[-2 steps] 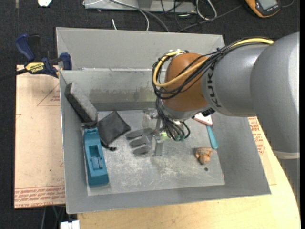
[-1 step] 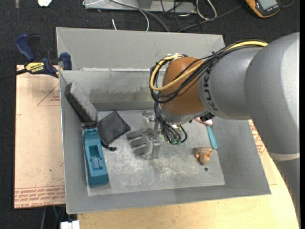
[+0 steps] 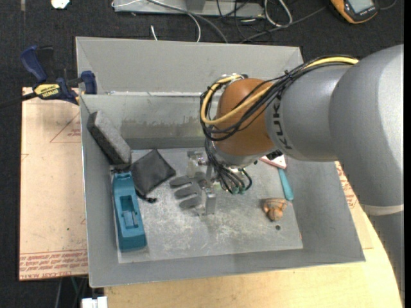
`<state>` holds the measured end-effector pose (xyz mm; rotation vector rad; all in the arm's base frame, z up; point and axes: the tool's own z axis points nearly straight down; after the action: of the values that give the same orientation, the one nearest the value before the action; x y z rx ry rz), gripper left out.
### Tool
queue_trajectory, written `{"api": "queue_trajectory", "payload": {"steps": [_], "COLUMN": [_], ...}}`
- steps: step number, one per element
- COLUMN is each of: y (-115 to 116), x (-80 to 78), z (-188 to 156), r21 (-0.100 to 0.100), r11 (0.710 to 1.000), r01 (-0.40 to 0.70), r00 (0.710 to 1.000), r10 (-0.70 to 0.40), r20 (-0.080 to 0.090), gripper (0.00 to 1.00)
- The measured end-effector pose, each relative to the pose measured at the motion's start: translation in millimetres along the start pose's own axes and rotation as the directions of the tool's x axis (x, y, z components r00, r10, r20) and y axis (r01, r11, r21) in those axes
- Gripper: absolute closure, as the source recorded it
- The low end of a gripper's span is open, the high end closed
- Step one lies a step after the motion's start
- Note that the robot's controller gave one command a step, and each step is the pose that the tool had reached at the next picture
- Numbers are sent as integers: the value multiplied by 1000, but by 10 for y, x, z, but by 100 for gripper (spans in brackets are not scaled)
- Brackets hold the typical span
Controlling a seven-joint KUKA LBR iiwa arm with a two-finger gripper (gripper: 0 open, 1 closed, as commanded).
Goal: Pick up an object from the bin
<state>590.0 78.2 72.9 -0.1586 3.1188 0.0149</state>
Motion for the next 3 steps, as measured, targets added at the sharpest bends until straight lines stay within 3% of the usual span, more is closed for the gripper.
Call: {"api": "queue_trajectory", "payload": {"steps": [1,2,3], "y": [-69,-71,-71], "x": [-53,-56,-56], "z": [19,20,20], "r21": [-3,-3,-3], "r11": [997,997,997], "r01": [-81,-82,-82], "r00": [997,997,997], "r10": [81,82,82], "r20": [-1,1,1], "gripper": [100,0,0]}}
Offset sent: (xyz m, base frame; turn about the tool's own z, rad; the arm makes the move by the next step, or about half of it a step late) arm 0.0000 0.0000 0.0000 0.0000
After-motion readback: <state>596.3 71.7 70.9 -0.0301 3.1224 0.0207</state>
